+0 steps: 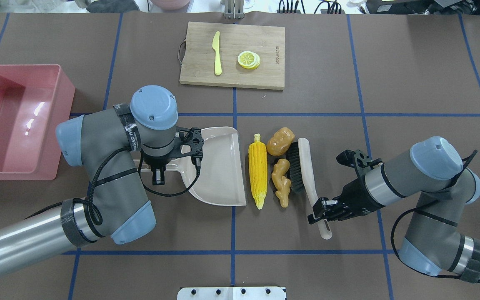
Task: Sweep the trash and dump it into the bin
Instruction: 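Sweep the corn and ginger into the dustpan with the right gripper's brush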
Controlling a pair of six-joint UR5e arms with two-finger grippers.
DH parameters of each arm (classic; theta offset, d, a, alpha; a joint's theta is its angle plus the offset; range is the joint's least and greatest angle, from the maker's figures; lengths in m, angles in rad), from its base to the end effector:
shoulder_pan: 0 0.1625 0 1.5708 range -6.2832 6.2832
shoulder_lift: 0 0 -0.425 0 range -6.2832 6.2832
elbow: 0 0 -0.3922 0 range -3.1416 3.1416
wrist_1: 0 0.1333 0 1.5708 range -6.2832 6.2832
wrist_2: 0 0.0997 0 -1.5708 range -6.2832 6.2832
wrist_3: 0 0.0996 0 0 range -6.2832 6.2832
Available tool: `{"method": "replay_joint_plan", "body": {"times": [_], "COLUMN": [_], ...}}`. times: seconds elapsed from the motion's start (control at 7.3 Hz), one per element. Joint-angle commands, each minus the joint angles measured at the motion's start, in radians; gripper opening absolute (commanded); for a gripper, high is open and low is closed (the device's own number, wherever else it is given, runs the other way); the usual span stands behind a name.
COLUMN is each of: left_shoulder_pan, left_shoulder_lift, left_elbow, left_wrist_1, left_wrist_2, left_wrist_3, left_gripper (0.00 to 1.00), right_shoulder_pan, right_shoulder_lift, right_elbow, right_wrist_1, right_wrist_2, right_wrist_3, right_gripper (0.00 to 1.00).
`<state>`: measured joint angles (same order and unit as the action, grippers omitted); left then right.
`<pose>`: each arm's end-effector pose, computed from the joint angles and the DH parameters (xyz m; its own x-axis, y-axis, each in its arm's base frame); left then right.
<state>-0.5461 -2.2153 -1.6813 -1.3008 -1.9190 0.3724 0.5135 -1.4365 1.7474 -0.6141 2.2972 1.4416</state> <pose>0.5234 -0.4343 0.2698 0.0530 0.9923 -0.1115 -0.8324 0.1056 0.5441 -0.4296 -0.3194 0.3908 0.2341 0.0214 0.9720 0.2169 0.9734 -0.0737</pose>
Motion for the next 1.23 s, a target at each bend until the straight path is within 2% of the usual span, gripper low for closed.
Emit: {"method": "replay_joint_plan", "body": {"times": [0.0,0.27,0.68,1.1], "left_shoulder_pan": [0.0,0.0,0.0,0.0], "left_shoulder_lift": [0.0,0.0,0.0,-0.001], "left_elbow": [0.0,0.0,0.003,0.009], "left_wrist_1": [0.0,0.0,0.0,-0.002], "left_wrist_2": [0.0,0.0,0.0,0.0], "left_wrist_3": [-0.001,-0.001,-0.001,-0.001], "left_gripper": [0.0,0.0,0.0,0.0], "right_shoulder_pan": [-0.038,-0.044,-0.047,-0.092], "right_shoulder_lift": [0.01,0.045,0.169,0.212], "right_elbow": [-0.006,-0.015,-0.015,-0.016], "right_wrist_1": [-0.006,-0.012,-0.172,-0.191], "right_wrist_2": [-0.027,-0.03,-0.044,-0.093], "right_wrist_3": [0.0,0.0,-0.001,0.0], "right_gripper": [0.0,0.0,0.0,0.0]}}
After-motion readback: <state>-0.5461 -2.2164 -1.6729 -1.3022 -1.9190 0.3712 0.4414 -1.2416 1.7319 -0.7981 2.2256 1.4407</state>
